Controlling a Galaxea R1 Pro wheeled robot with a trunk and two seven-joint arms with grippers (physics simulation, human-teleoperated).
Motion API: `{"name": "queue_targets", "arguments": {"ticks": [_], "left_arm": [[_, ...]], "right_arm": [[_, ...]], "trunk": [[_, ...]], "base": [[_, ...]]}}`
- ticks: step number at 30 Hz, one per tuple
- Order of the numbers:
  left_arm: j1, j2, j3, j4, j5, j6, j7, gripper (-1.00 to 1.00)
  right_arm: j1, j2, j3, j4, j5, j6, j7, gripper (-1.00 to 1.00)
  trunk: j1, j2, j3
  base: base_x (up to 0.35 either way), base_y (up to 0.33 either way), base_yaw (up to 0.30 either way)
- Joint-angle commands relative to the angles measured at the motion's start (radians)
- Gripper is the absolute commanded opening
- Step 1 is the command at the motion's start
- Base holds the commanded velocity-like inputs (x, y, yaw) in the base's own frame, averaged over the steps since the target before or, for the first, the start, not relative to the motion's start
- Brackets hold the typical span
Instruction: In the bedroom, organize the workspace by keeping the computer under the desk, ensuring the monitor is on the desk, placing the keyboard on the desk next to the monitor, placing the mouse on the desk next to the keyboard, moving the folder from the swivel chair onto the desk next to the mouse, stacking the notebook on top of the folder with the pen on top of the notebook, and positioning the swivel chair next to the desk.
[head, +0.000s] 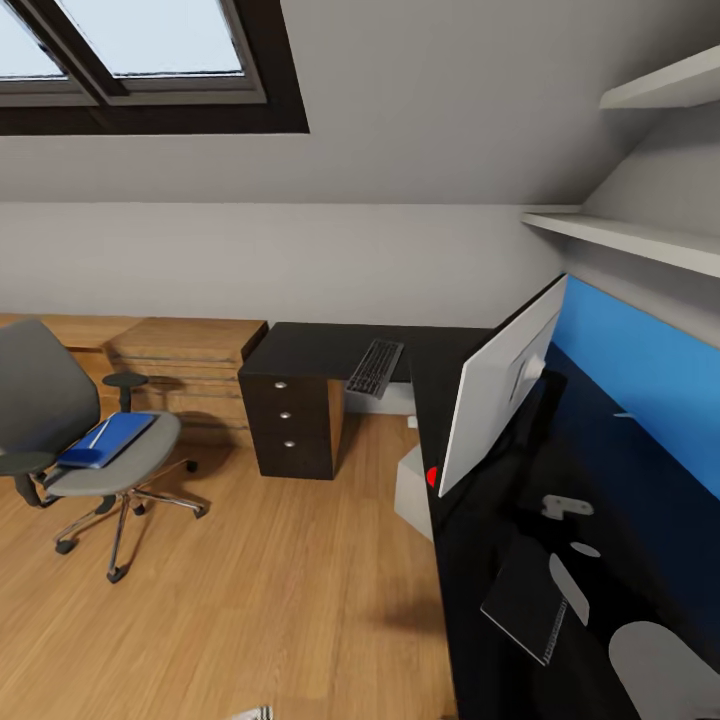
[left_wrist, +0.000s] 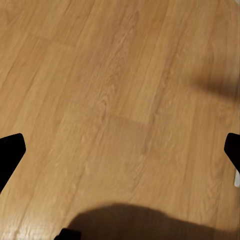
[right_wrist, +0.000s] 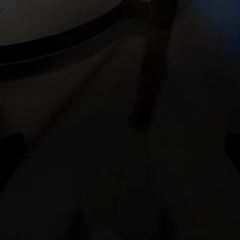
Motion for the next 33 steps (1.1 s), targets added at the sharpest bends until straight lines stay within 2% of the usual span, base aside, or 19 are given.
{"name": "queue_targets", "arguments": {"ticks": [1, 6, 8, 9, 14, 18, 33], "left_arm": [[0.0, 0.001, -0.004, -0.005, 0.01, -0.004, 0.004, 1.0], [0.0, 0.0, -0.003, -0.035, 0.011, -0.005, 0.001, 1.0], [0.0, 0.0, -0.003, -0.043, 0.011, -0.005, 0.001, 1.0], [0.0, 0.0, -0.003, -0.053, 0.011, -0.005, 0.002, 1.0], [0.0, -0.001, -0.001, -0.085, 0.015, -0.004, 0.002, 1.0], [0.0, -0.002, 0.0, -0.092, 0.016, -0.003, 0.003, 1.0], [0.0, -0.002, 0.001, -0.096, 0.016, -0.003, 0.005, 1.0]], "right_arm": [[0.0, 0.0, 0.002, -0.001, -0.008, 0.002, 0.003, 1.0], [0.0, 0.0, 0.01, 0.013, -0.007, 0.003, 0.031, 1.0], [0.0, 0.0, 0.029, 0.03, -0.007, 0.003, 0.036, 1.0], [0.0, 0.0, 0.063, 0.055, -0.006, 0.004, 0.037, 1.0], [0.0, 0.0, 0.099, 0.074, -0.006, 0.005, 0.036, 1.0], [-0.001, 0.0, 0.105, 0.077, -0.006, 0.006, 0.035, 1.0], [-0.002, 0.0, 0.107, 0.09, -0.005, 0.008, 0.031, 1.0]], "trunk": [[0.0, -0.001, -0.001], [0.0, -0.001, -0.001], [0.0, -0.001, -0.001], [0.0, -0.001, -0.001], [0.0, -0.001, -0.001], [0.0, -0.001, -0.001], [0.058, -0.106, -0.048]], "base": [[0.01, 0.0, 0.0], [0.005, 0.0, 0.0], [0.002, 0.0, 0.0], [0.0, 0.0, 0.0], [0.0, 0.0, 0.0], [0.0, 0.0, 0.0], [0.0, 0.0, 0.0]]}}
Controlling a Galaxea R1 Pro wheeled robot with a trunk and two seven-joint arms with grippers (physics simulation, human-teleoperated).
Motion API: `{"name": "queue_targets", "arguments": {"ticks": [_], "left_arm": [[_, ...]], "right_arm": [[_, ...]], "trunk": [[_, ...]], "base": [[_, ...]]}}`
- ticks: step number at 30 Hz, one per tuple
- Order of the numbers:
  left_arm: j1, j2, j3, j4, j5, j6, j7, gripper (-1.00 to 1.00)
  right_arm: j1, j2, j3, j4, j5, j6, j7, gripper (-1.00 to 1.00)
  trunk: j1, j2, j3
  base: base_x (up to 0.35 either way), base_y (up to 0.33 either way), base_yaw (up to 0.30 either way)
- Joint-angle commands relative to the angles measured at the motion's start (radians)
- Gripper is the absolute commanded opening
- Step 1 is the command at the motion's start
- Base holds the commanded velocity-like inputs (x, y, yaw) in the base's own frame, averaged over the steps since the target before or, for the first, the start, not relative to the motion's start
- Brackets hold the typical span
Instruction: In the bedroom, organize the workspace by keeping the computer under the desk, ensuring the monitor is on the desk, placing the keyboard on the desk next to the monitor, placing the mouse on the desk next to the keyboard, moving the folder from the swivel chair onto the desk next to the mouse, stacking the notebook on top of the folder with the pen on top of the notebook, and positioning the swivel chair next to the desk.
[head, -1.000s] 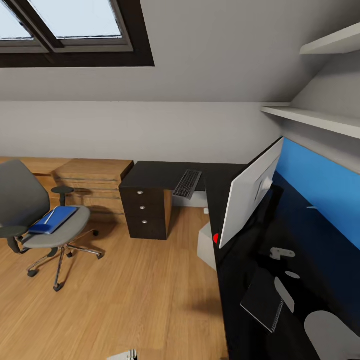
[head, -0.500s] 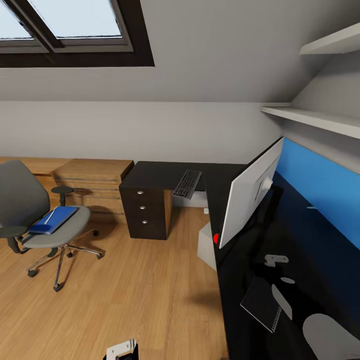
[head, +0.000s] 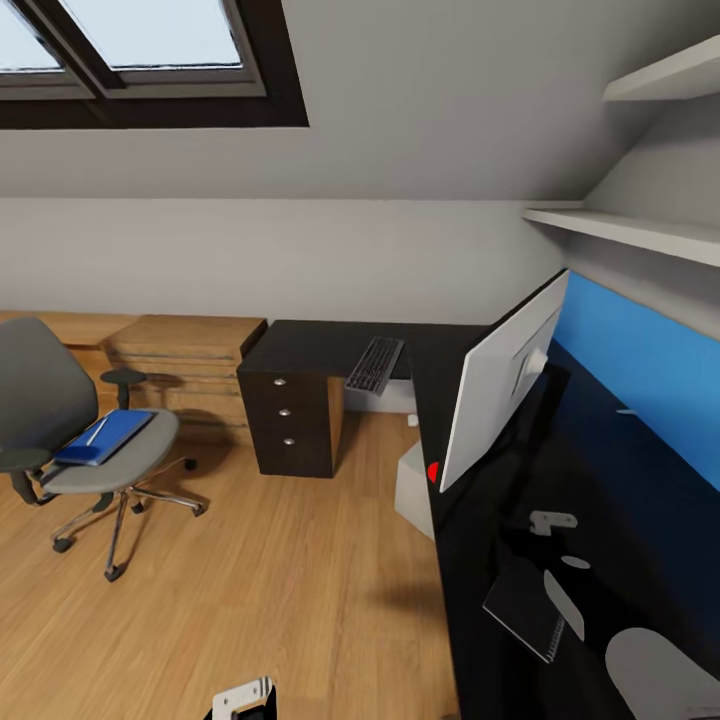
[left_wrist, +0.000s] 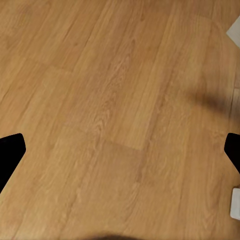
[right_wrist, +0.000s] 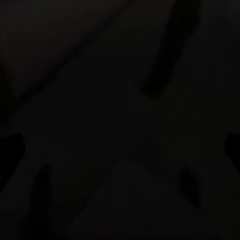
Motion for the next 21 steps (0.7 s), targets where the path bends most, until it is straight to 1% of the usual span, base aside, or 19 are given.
{"name": "queue_targets", "arguments": {"ticks": [1, 16, 21], "left_arm": [[0.0, 0.0, -0.003, 0.0, 0.01, -0.004, 0.004, 1.0], [0.0, 0.0, -0.003, 0.0, 0.01, -0.004, 0.004, 1.0], [0.0, 0.0, -0.003, 0.0, 0.01, -0.004, 0.004, 1.0]], "right_arm": [[-0.001, -0.001, 0.007, -0.001, -0.01, 0.002, 0.0, 1.0], [-0.001, -0.003, 0.005, -0.001, -0.01, 0.003, -0.001, 1.0], [-0.001, -0.003, 0.005, -0.001, -0.01, 0.003, -0.001, 1.0]], "trunk": [[0.004, -0.008, -0.004], [0.061, -0.113, -0.051], [0.061, -0.113, -0.051]], "base": [[0.0, 0.0, 0.0], [0.0, 0.0, 0.0], [0.0, 0.0, 0.0]]}}
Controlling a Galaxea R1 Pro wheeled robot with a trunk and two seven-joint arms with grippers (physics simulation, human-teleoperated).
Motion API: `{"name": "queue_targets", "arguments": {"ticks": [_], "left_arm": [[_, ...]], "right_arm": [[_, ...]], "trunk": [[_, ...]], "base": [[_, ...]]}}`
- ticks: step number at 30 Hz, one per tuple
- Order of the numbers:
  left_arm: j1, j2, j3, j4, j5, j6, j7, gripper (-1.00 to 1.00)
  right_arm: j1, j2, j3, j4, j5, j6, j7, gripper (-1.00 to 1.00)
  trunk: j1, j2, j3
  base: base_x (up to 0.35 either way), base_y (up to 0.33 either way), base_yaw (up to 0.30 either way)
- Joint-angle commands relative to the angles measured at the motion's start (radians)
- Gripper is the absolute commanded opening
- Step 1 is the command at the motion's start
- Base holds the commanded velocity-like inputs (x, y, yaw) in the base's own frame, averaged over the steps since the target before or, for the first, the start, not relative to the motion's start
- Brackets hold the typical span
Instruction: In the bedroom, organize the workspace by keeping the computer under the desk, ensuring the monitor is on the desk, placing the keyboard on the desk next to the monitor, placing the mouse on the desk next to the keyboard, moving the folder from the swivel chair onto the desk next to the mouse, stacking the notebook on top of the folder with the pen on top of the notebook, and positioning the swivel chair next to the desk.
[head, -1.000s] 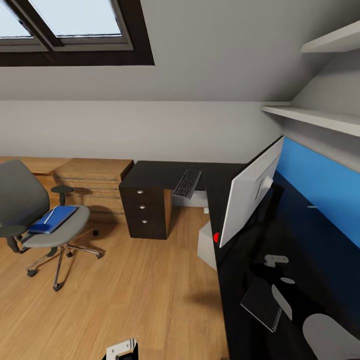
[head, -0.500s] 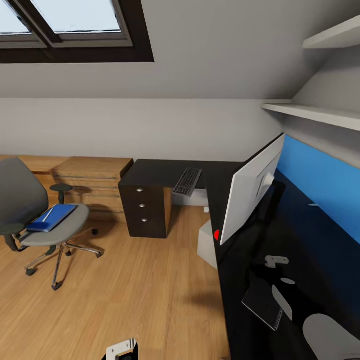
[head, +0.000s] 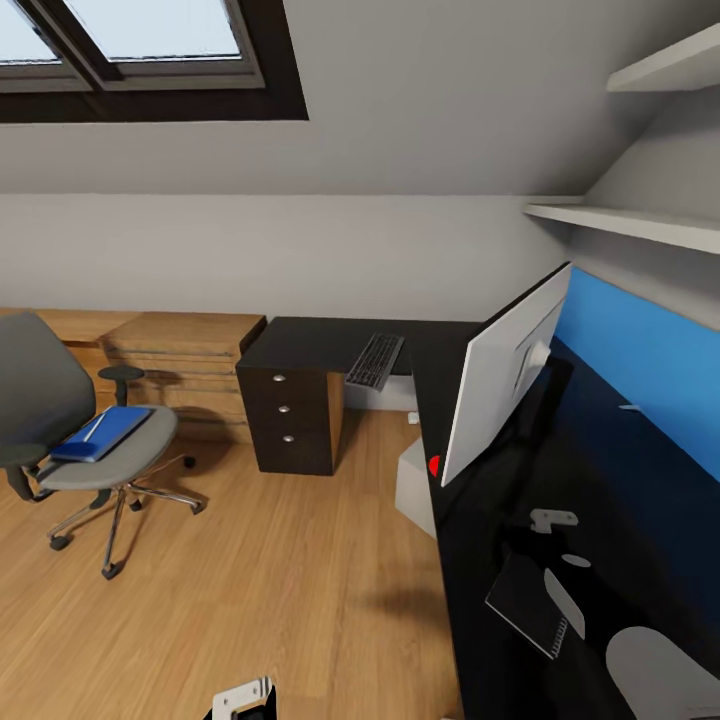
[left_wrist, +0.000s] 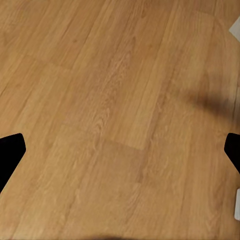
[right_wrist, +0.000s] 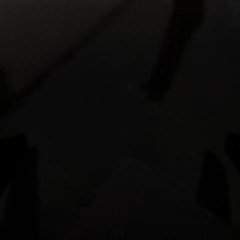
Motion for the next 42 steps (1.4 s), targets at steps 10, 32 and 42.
{"name": "queue_targets", "arguments": {"ticks": [10, 32, 42], "left_arm": [[-0.001, 0.0, -0.003, 0.0, 0.01, -0.004, 0.006, 1.0], [-0.001, 0.009, 0.0, 0.005, 0.007, -0.004, 0.006, 1.0], [-0.001, 0.012, 0.0, 0.008, 0.008, -0.004, 0.007, 1.0]], "right_arm": [[0.0, -0.001, 0.008, 0.009, -0.004, 0.046, -0.002, 1.0], [0.0, -0.001, 0.008, 0.006, -0.006, 0.054, -0.001, 1.0], [0.0, -0.001, 0.008, 0.007, -0.006, 0.052, -0.001, 1.0]], "trunk": [[0.012, -0.021, -0.011], [0.012, -0.021, -0.011], [0.012, -0.021, -0.011]], "base": [[0.0, 0.0, 0.0], [0.0, 0.0, 0.0], [-0.038, 0.0, 0.0]]}}
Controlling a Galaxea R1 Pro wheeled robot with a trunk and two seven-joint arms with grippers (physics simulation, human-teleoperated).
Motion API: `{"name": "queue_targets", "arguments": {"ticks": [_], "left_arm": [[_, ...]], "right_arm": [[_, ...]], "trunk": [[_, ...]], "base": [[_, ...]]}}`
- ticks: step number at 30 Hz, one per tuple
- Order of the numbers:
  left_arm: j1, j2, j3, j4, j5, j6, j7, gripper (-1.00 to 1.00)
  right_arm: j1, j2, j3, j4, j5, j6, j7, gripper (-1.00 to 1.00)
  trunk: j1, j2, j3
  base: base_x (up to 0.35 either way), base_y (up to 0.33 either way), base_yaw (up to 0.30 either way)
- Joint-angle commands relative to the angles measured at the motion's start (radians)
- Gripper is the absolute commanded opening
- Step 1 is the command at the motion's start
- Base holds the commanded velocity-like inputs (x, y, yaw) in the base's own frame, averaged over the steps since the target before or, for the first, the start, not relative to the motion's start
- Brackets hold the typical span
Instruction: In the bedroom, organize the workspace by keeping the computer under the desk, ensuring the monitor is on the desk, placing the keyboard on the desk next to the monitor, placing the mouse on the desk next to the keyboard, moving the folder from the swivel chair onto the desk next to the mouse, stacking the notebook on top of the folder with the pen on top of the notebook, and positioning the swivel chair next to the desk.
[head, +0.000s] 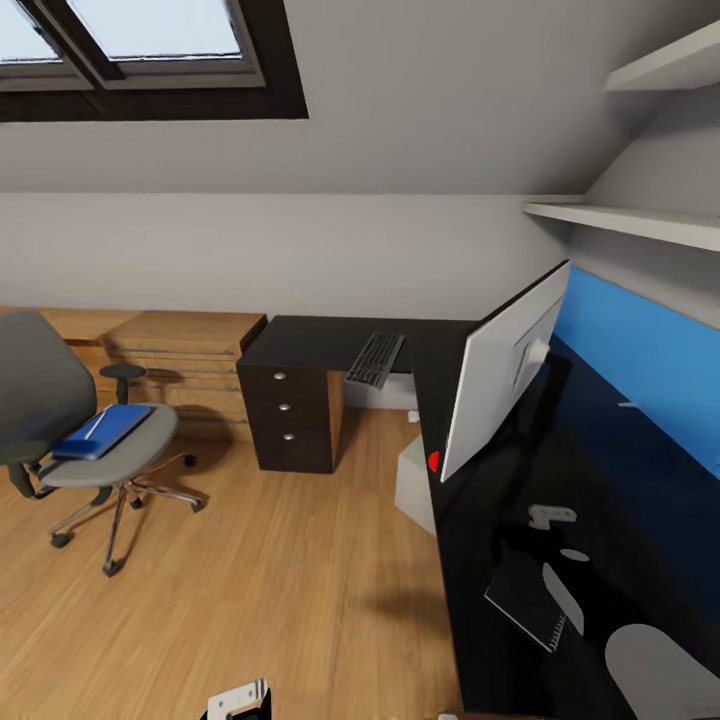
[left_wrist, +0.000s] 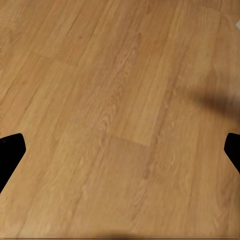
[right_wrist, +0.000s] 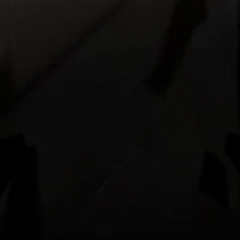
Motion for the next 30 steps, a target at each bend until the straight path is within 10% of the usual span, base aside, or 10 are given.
{"name": "queue_targets", "arguments": {"ticks": [1, 30], "left_arm": [[-0.001, 0.0, -0.003, 0.0, 0.01, -0.004, 0.004, 1.0], [-0.001, 0.001, -0.003, 0.001, 0.011, -0.004, 0.007, 1.0]], "right_arm": [[0.0, -0.001, 0.008, 0.04, -0.006, 0.009, 0.0, 1.0], [0.0, 0.0, 0.009, 0.04, -0.005, 0.01, -0.001, 1.0]], "trunk": [[0.0, -0.001, -0.001], [0.0, -0.001, -0.001]], "base": [[-0.187, 0.0, 0.0], [-0.161, 0.0, 0.0]]}}
